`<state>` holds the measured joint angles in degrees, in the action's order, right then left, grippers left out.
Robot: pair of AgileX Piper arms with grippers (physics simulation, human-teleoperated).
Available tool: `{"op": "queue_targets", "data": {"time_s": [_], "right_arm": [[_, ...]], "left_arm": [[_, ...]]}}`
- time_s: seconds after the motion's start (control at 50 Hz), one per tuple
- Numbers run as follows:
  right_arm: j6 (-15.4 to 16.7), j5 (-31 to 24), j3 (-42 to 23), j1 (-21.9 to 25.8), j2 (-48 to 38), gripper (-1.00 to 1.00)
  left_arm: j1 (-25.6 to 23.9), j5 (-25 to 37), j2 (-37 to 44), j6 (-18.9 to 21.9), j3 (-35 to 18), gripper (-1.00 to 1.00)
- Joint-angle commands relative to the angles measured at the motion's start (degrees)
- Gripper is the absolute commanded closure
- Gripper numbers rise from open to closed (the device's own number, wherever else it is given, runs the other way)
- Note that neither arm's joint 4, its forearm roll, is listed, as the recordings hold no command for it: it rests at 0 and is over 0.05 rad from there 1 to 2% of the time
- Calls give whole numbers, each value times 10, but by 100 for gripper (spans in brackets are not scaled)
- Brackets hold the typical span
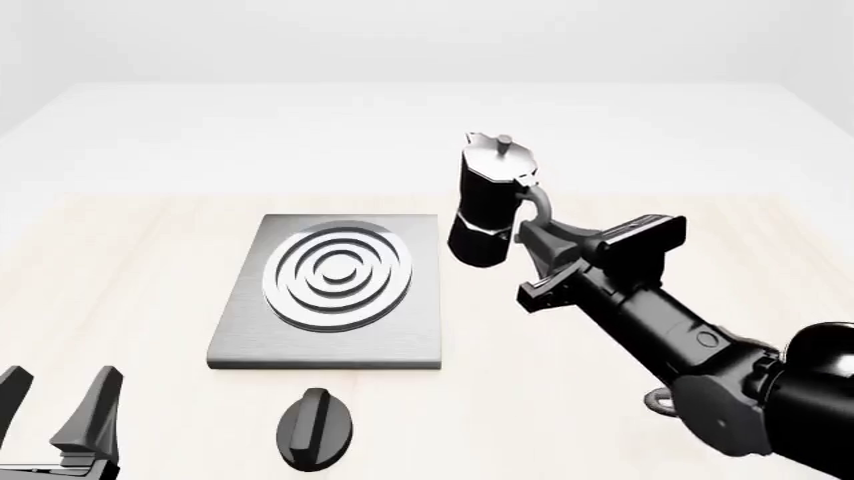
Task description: Put the moka pot on the stove.
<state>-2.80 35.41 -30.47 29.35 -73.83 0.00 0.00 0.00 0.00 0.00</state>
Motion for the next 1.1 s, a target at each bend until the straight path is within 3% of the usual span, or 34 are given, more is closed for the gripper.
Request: {"op": "queue_targets", "data": {"time_s": [0.02, 1.1], "right_arm": [[-1, 8, -53, 18, -44, 100], [0, -8, -246, 84, -247, 100]], "left_arm": [[0, 0, 0, 0, 0, -100], [0, 0, 0, 0, 0, -100]]}}
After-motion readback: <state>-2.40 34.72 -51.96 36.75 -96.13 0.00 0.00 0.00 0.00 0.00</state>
